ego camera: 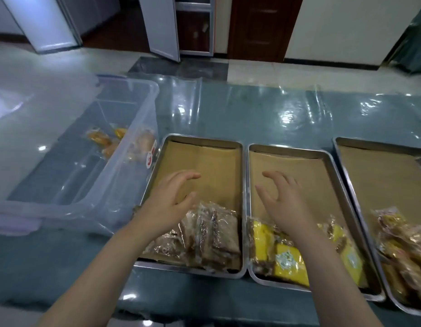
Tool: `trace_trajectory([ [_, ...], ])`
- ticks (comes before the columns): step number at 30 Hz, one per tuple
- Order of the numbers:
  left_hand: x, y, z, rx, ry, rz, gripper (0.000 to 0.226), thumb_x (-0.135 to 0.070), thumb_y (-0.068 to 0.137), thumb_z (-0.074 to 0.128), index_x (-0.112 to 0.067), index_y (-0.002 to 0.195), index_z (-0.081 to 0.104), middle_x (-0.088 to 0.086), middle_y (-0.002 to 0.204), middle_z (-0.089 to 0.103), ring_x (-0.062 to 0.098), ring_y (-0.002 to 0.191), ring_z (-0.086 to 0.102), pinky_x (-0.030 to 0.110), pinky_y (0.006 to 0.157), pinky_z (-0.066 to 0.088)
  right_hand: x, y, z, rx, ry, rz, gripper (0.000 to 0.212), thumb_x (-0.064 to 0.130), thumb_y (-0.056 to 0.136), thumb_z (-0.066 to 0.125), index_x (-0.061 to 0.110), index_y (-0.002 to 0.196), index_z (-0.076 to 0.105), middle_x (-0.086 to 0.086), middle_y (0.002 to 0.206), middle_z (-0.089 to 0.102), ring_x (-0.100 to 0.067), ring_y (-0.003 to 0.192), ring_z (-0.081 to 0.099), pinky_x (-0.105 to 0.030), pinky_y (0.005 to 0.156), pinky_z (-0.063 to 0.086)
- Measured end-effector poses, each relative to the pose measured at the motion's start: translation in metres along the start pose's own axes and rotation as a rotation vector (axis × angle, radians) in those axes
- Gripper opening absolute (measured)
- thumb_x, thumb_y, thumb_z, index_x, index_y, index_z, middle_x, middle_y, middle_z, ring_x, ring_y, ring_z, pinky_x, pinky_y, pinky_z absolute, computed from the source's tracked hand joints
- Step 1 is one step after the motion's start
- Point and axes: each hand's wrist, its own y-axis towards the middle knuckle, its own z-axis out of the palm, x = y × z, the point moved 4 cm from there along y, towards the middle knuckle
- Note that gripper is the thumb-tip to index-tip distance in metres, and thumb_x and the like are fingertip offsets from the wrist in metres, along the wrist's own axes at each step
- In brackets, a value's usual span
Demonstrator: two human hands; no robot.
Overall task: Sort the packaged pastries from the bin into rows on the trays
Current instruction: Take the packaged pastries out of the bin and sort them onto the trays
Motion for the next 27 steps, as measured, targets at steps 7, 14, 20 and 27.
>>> trace_trajectory([
  [7,-0.008,0.013,-0.052,-0.127,-0.089,0.034,0.038,-0.027,0.096,0.055,-0.039,0.131,0.050,-0.030,0.135,0.044,-0.010,0.130,0.035,0.022,0.108,0.030,0.048,0.035,0.008,0.025,0.085,-0.114,0.040,0.041,0.096,0.053,0.024,0.133,0.054,0.009,0.133,0.052,-0.013,0.130,0.039,-0.026,0.103,0.030],
  [14,0.018,0.011,-0.099,-0.247,-0.045,-0.007,0.038,-0.027,0.096,0.055,-0.039,0.131,0.051,-0.027,0.133,0.048,-0.010,0.127,0.038,0.021,0.105,0.032,0.100,0.059,0.037,0.155,0.126,-0.205,0.036,0.044,0.095,0.054,0.032,0.129,0.055,0.013,0.130,0.055,-0.011,0.120,0.046,-0.040,0.106,0.039],
  [20,0.058,0.020,-0.147,-0.190,-0.011,0.018,0.038,-0.028,0.095,0.054,-0.045,0.128,0.048,-0.024,0.133,0.048,-0.003,0.128,0.041,0.021,0.104,0.034,0.158,0.075,0.060,0.151,0.147,-0.267,0.031,0.035,0.095,0.058,0.034,0.125,0.055,0.016,0.126,0.056,-0.008,0.126,0.045,-0.033,0.107,0.036],
  [27,0.126,0.053,-0.226,-0.134,0.158,0.113,0.034,-0.021,0.094,0.060,-0.023,0.128,0.057,-0.015,0.122,0.052,0.003,0.115,0.045,0.019,0.095,0.032,0.250,0.090,0.113,0.118,0.123,-0.271,0.033,0.033,0.097,0.055,0.033,0.129,0.052,0.023,0.119,0.046,-0.001,0.125,0.036,-0.020,0.096,0.028],
])
